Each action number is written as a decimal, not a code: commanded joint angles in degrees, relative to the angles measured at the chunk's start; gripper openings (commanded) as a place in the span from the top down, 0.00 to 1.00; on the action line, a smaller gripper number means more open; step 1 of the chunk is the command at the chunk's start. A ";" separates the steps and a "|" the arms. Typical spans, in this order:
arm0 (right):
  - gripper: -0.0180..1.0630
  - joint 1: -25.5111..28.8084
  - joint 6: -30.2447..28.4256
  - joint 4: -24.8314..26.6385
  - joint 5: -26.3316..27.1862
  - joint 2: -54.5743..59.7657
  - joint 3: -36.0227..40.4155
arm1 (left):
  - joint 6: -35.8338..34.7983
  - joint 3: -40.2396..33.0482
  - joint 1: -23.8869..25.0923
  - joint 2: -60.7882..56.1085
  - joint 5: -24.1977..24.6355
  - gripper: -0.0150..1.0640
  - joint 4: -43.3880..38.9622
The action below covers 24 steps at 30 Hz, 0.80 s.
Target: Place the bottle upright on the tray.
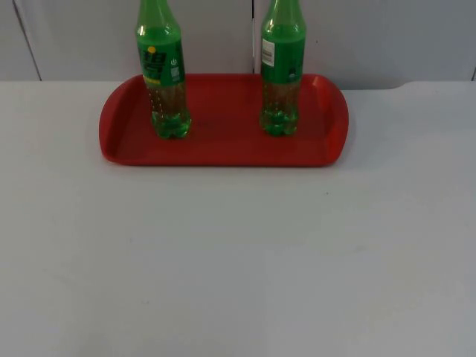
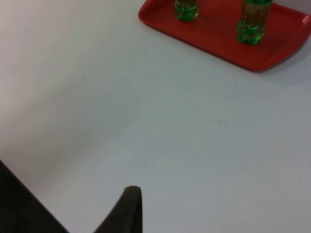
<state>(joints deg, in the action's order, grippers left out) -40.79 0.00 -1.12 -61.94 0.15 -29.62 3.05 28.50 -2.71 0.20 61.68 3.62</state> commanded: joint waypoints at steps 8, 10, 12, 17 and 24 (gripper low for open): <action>0.01 0.27 -0.59 0.12 0.10 -0.15 0.13 | -0.24 -0.19 0.18 -0.20 -0.09 0.01 -0.12; 0.01 0.27 -0.59 0.12 0.10 -0.15 0.13 | -0.24 -0.19 0.18 -0.20 -0.09 0.01 -0.12; 0.01 0.79 -0.59 0.12 0.10 -0.15 0.13 | -0.24 -0.19 0.18 -0.20 -0.09 0.01 -0.12; 0.01 4.50 -0.59 0.12 0.10 -0.15 0.13 | -0.24 -0.19 0.18 -0.20 -0.09 0.01 -0.12; 0.01 12.08 -0.59 0.12 0.10 -0.15 0.13 | -0.24 -0.19 0.18 -0.20 -0.09 0.01 -0.12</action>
<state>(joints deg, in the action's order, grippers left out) -31.08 0.00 -1.12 -62.04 0.15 -29.62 3.05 28.50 -2.71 0.20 61.68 3.62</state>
